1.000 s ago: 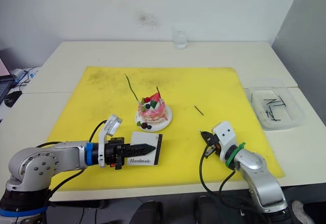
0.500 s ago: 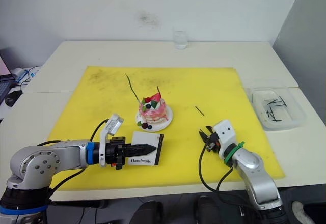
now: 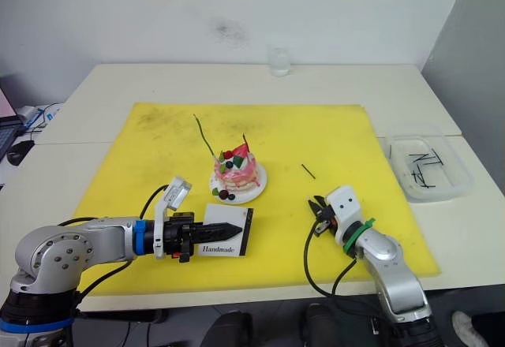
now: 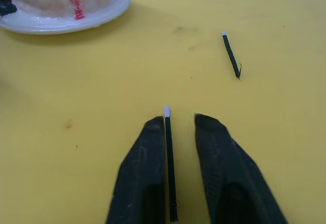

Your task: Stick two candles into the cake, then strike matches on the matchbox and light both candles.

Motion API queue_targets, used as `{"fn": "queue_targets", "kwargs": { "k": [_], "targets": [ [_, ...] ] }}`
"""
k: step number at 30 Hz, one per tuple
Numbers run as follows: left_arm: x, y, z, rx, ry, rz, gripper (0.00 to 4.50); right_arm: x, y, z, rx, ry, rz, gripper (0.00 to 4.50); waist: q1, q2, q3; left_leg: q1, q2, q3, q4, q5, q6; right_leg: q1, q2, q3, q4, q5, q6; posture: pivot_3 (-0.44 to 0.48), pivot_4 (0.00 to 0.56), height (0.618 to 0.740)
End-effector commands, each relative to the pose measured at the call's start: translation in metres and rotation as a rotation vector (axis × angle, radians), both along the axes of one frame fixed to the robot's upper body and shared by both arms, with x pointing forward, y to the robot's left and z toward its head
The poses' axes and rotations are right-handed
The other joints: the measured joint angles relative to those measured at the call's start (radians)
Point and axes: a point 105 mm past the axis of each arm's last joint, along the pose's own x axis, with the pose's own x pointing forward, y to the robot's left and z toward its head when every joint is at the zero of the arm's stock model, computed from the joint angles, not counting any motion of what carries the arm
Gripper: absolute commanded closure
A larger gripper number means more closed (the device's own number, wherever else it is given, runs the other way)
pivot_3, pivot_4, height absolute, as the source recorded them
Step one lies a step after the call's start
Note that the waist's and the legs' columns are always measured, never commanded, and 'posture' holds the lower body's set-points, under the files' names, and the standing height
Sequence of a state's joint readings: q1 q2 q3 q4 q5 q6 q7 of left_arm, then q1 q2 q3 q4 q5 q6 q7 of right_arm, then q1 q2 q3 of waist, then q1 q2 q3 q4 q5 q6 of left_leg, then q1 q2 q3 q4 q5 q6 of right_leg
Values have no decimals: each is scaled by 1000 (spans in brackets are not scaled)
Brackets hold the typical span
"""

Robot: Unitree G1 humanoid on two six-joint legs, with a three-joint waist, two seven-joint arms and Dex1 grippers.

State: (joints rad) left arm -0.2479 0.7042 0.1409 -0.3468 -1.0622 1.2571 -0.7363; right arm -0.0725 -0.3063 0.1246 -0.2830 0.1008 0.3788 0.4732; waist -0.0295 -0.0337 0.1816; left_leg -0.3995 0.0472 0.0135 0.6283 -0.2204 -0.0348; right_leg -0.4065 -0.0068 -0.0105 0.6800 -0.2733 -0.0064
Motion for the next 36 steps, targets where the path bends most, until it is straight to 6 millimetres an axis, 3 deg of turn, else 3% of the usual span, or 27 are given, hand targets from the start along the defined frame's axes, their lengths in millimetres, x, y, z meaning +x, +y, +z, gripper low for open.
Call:
{"fn": "queue_targets", "kwargs": {
  "k": [1, 9, 15, 20, 24, 36],
  "targets": [
    [-1, -1, 4, -14, -12, -15, 4500, 0, 4, 1, 3, -4, 10, 4475, 0, 0, 0, 0, 0, 0, 0, 0, 0, 0, 0, 0, 0, 0, 0, 0, 150, 740],
    [0, -2, 4, -16, -24, -9, 4500, -4, 5, 9, 13, -18, 32, 4475, 0, 0, 0, 0, 0, 0, 0, 0, 0, 0, 0, 0, 0, 0, 0, 0, 150, 740],
    [11, -12, 11, -26, -102, -2, 4500, -22, 18, 47, 10, -66, 189, 4475, 3, 0, 0, -1, 0, 0, 0, 0, 0, 0, 0, 0, 0, 0, 0, 0, 150, 740],
    [21, -28, 19, -64, -134, -15, 4500, -54, 36, 78, -66, -68, 456, 4475, 4, 0, 0, -1, 0, 0, 1, 0, 0, 0, 0, 0, 0, 0, 0, 0, 150, 740],
    [25, -35, 22, -70, -140, -31, 4500, -56, 44, 91, -107, -82, 513, 4475, 2, 0, 0, -1, -2, 0, 1, 0, 0, 1, 2, -1, -1, 0, 0, 0, 150, 740],
    [26, -40, 22, -71, -148, -35, 4500, -47, 54, 91, -186, -116, 486, 4475, 3, 0, 0, -1, -1, -1, 1, 0, 0, 0, 4, -1, -1, 0, 0, 0, 150, 740]
  ]
}}
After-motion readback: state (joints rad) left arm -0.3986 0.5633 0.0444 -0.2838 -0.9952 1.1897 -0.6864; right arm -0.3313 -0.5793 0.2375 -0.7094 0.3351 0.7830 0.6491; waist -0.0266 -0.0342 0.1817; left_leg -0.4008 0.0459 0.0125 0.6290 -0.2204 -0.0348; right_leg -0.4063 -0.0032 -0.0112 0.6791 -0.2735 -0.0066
